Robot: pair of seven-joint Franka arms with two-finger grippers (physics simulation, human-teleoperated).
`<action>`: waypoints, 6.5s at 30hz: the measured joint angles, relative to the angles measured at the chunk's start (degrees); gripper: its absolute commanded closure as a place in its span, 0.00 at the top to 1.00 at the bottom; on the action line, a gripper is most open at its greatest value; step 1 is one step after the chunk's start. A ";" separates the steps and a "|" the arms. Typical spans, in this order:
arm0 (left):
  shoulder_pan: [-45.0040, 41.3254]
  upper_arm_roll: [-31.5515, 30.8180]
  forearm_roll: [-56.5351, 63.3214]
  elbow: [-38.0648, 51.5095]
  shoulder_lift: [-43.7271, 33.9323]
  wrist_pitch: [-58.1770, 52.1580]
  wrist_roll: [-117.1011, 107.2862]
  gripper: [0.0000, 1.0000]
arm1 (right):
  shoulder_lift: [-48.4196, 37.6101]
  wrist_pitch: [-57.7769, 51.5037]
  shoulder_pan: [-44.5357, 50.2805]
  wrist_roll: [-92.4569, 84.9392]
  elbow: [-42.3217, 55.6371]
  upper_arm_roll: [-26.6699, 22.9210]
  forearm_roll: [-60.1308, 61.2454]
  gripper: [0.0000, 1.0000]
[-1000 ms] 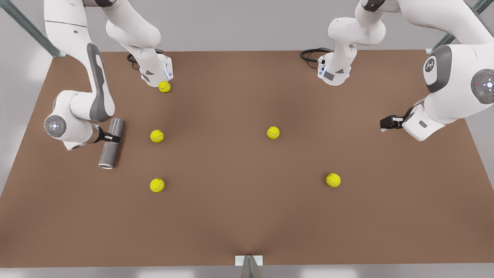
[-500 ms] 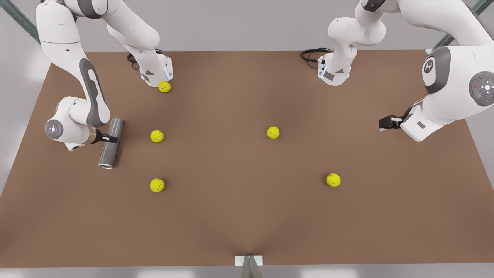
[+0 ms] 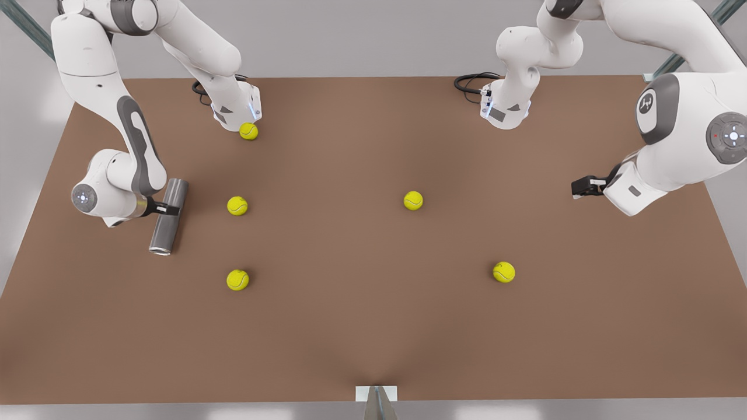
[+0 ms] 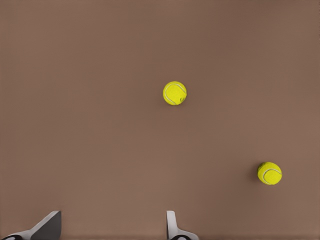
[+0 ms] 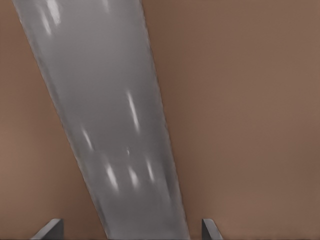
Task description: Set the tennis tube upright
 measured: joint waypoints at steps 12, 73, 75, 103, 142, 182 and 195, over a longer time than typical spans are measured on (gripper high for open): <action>0.09 0.00 -0.05 -0.53 0.00 -0.58 -0.08 1.00 | 4.07 2.32 -0.87 -0.03 0.09 0.00 -0.09 1.00; 0.14 0.00 -0.21 -1.67 0.79 -0.53 -0.09 1.00 | 5.43 3.00 0.76 -2.33 1.14 0.00 -0.02 0.70; 0.13 0.00 -0.21 -1.67 0.79 -0.53 -0.09 1.00 | 5.43 3.00 0.71 -2.33 1.14 0.00 0.00 0.71; 0.20 0.00 -0.21 -1.76 0.79 -0.09 -0.09 1.00 | 2.10 -4.91 34.28 -13.20 16.65 -0.70 0.00 0.71; 0.27 0.09 -0.30 -2.64 1.58 0.53 0.00 1.00 | 29.11 8.83 68.56 -36.30 43.86 -0.61 -8.99 1.00; -3.17 -9.64 -96.90 -51.55 15.98 40.87 50.20 1.00 | -2.73 -46.89 24.13 4.76 59.79 -1.23 2.86 1.00; -3.07 -14.15 -99.51 -46.72 22.10 40.96 51.94 1.00 | -2.56 -46.67 24.58 4.57 59.77 -1.14 3.78 1.00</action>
